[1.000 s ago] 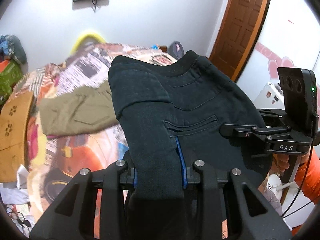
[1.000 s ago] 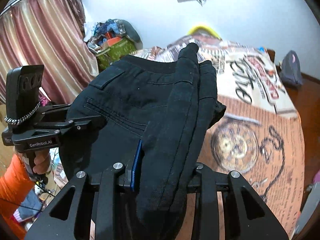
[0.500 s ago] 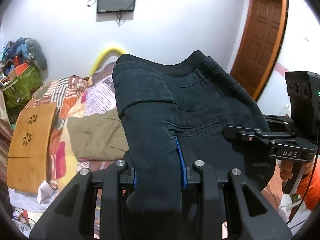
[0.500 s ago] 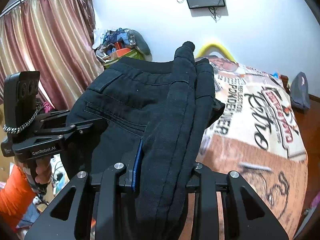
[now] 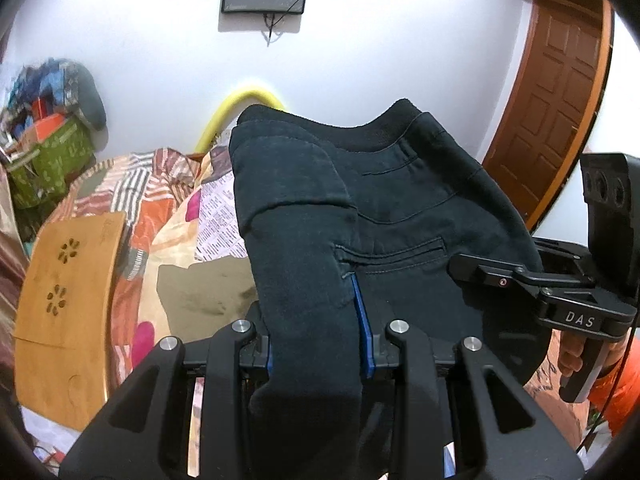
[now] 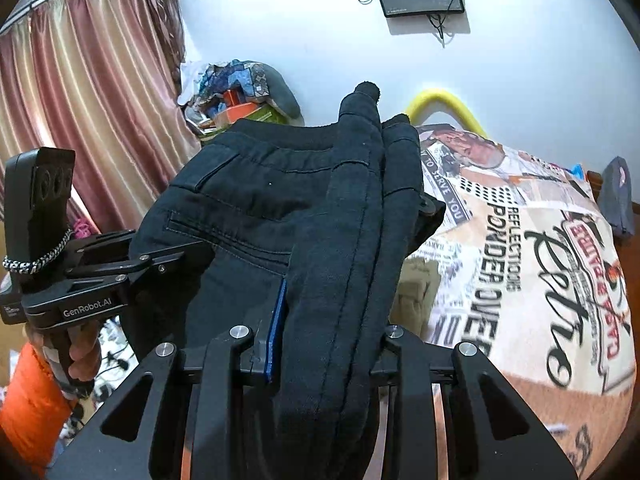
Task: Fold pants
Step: 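Lift the folded trousers with both tools and fold them over, then lower the folded trousers onto the bed and open both tools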
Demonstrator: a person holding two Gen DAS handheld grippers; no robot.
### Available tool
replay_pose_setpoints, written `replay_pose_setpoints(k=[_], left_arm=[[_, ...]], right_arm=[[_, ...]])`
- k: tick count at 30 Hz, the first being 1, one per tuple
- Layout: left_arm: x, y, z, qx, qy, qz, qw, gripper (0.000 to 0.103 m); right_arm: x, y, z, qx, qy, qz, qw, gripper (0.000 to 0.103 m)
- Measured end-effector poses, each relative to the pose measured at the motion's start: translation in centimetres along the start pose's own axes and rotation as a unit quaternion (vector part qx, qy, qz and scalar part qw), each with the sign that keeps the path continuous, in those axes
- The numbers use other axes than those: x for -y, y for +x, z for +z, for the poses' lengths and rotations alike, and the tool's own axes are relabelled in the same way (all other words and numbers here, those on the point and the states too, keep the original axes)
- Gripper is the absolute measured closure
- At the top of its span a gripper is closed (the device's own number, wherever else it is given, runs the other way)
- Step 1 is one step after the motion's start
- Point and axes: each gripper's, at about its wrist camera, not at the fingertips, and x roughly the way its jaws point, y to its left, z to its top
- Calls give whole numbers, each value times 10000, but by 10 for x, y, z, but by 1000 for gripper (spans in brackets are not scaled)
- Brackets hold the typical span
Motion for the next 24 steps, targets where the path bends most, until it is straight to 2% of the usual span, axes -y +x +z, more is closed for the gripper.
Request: replay_pose_setpoints(k=[3, 8, 13, 16, 18, 21, 24], left_arm=[[-19, 26, 4, -102, -137, -63, 9998, 73], [-45, 81, -1, -347, -97, 111, 9993, 73], [-74, 146, -16, -787, -391, -110, 9961, 72], [-82, 178, -31, -1009, -358, -84, 9942, 67], [-84, 186, -39, -998, -253, -9, 9947, 57], [-88, 181, -41, -952, -264, -6, 9951, 52], [-95, 168, -41, -871, -358, 218, 9953, 50]], right_arm=[[6, 24, 7, -51, -7, -22, 10000, 77], [19, 72, 9, -299, 45, -49, 9995, 77], [37, 120, -6, -632, 132, -300, 9975, 77], [49, 146, -18, -975, 194, -383, 9943, 77], [54, 155, -26, -1094, 67, -490, 9928, 72], [57, 148, -28, -1080, 1, -452, 9931, 68], [56, 132, -27, -1055, -99, -574, 9927, 63]])
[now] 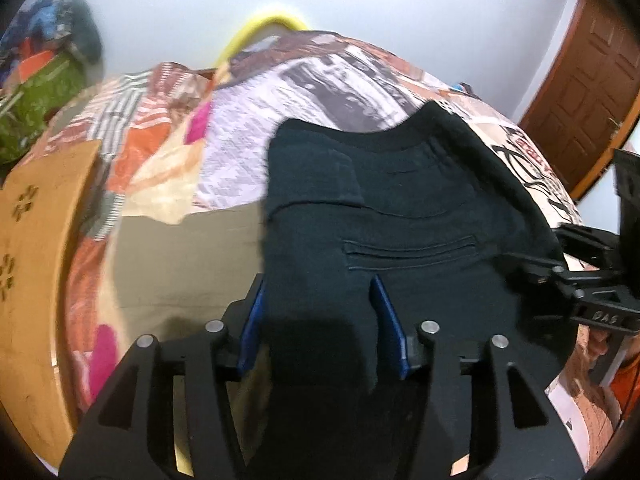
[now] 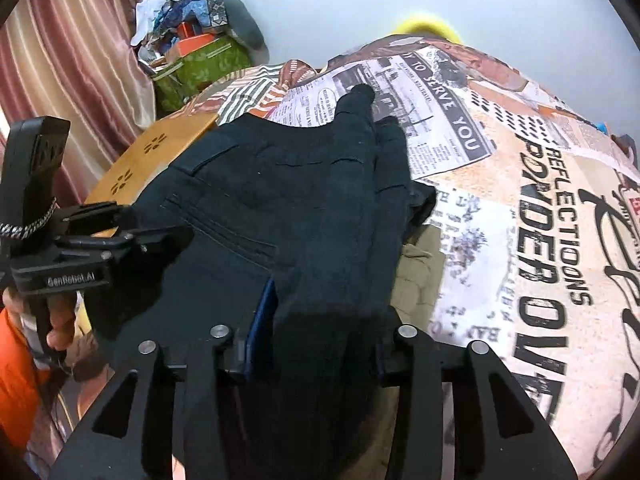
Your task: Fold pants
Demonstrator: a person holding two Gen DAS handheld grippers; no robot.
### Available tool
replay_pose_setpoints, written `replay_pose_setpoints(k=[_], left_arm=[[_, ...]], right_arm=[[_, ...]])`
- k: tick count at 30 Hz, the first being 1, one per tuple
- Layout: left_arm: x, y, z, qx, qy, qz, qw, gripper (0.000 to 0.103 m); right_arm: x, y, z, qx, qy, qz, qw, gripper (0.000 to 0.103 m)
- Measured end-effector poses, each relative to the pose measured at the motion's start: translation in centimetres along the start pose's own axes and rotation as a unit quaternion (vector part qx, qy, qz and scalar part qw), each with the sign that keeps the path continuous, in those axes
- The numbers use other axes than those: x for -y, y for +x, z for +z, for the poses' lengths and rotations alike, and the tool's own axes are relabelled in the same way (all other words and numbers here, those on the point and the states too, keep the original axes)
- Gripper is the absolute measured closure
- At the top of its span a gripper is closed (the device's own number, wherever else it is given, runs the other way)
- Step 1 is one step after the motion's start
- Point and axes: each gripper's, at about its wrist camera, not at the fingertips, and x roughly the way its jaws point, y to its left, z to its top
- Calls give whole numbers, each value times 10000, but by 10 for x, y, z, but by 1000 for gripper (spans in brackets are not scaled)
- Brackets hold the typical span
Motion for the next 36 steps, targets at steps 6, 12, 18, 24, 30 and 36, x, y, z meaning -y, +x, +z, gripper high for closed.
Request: replay_pose_setpoints(k=[6, 12, 18, 24, 30, 36], left_arm=[[4, -59, -4, 400, -156, 244, 9988, 50], [34, -143, -8, 851, -112, 579, 9946, 50], [78, -251, -28, 1520, -52, 590, 9866, 50], [132, -358, -78, 2381, 177, 491, 9698, 50], [183, -432, -143, 2985, 367, 596, 9519, 50], [220, -479, -199, 3386, 532, 765, 9363, 50]], right_arm=[[5, -47, -7, 263, 67, -296, 9992, 59], [-11, -133, -10, 930, -68, -402, 9948, 59], [-57, -238, -22, 1746, -366, -407, 9831, 59], [-99, -331, -56, 2494, -392, -260, 9672, 59], [-127, -388, -104, 3112, -300, -146, 9498, 59], [-146, -417, -148, 3440, -292, -86, 9385, 59]])
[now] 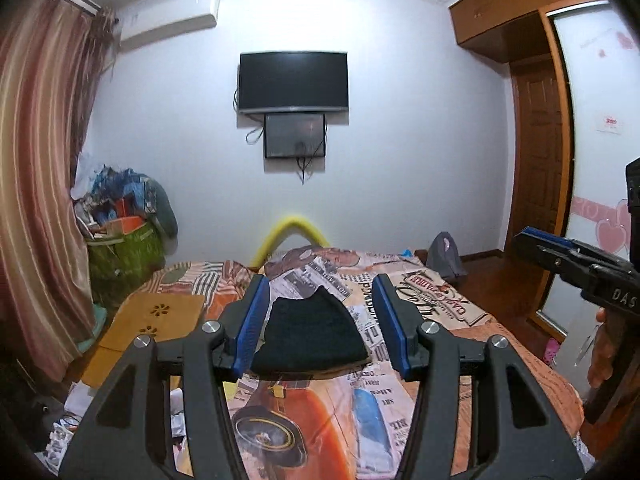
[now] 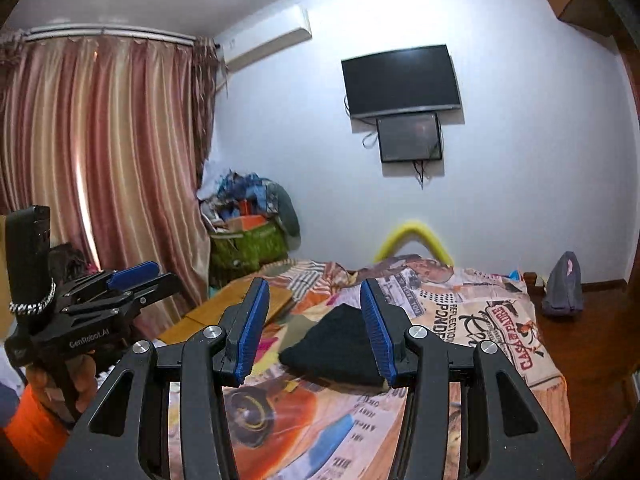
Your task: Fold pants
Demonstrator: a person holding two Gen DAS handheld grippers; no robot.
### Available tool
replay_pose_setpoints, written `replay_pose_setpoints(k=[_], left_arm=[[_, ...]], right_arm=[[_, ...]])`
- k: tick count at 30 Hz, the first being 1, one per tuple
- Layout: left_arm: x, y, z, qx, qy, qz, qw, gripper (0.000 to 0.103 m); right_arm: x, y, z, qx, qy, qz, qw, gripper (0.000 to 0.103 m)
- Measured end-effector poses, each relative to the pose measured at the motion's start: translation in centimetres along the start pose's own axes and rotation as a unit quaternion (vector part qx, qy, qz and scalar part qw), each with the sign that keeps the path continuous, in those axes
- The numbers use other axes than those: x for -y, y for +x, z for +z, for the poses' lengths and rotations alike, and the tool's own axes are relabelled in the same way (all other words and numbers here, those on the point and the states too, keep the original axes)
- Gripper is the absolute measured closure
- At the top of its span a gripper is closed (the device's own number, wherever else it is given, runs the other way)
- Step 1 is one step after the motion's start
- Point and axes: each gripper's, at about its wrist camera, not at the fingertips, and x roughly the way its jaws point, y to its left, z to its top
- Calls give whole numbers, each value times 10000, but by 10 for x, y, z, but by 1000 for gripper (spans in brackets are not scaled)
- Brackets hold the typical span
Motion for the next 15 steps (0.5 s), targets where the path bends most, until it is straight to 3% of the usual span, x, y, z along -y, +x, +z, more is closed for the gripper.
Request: replay_pose_setpoints(k=[4, 7, 13, 15], left_arm=[[10, -35, -10, 183, -15, 22, 9998, 47], [15, -50, -18, 263, -99, 54, 9996, 33], [22, -63, -39, 258, -210, 85, 9994, 29], [25, -65, -43, 269, -212, 124, 9993, 15]], right_arm=[[-13, -21, -10, 142, -86, -89, 9998, 59], [-20, -27, -15, 156, -138, -74, 9998, 58], [-28, -35, -25, 225, -231, -169, 9993, 39], [-30, -41, -30, 257, -244, -237, 9991, 28]])
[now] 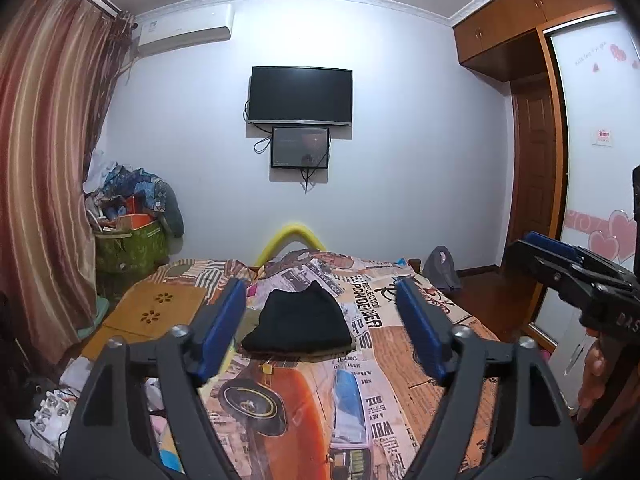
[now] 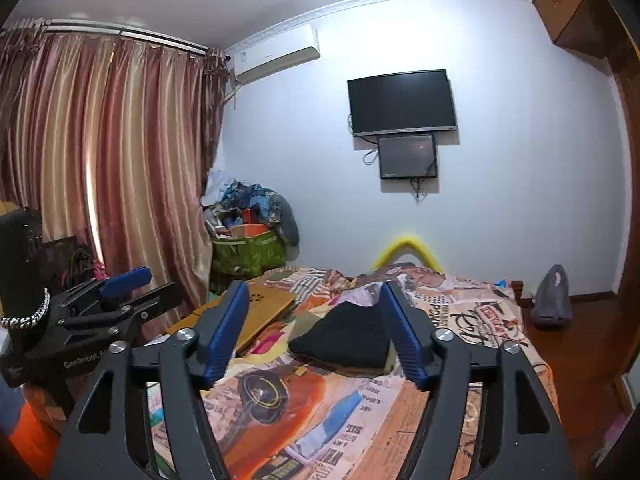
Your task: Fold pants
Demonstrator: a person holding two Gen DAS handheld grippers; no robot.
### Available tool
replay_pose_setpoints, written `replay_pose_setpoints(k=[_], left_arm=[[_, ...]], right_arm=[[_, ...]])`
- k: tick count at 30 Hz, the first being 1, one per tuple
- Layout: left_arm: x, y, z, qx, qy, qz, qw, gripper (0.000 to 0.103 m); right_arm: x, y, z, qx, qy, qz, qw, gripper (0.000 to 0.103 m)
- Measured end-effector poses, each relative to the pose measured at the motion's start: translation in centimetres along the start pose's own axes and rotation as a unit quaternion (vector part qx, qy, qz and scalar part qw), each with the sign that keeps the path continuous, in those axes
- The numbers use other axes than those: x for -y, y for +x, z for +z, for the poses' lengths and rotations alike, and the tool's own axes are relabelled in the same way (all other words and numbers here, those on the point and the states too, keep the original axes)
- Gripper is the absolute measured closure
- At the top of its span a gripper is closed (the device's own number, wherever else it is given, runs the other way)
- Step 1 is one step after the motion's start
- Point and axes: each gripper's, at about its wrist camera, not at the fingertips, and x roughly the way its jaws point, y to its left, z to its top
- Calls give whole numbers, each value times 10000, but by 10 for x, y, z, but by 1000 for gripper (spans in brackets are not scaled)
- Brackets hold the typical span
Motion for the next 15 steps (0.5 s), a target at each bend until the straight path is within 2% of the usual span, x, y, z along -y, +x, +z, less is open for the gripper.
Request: replay_pose_setpoints(k=[6, 8, 15], left_arm=[[-3, -4, -5, 57, -112, 92, 9999, 2], [-4, -5, -7, 74, -128, 114, 9998, 0], [-1, -6, -13, 44, -96, 203, 9997, 0]], right_arm=[[-1, -8, -9, 109, 80, -284, 9995, 6], [-2, -12, -11, 177, 57, -387, 9991, 0], [-1, -16, -11, 207, 59, -456, 9987, 0]])
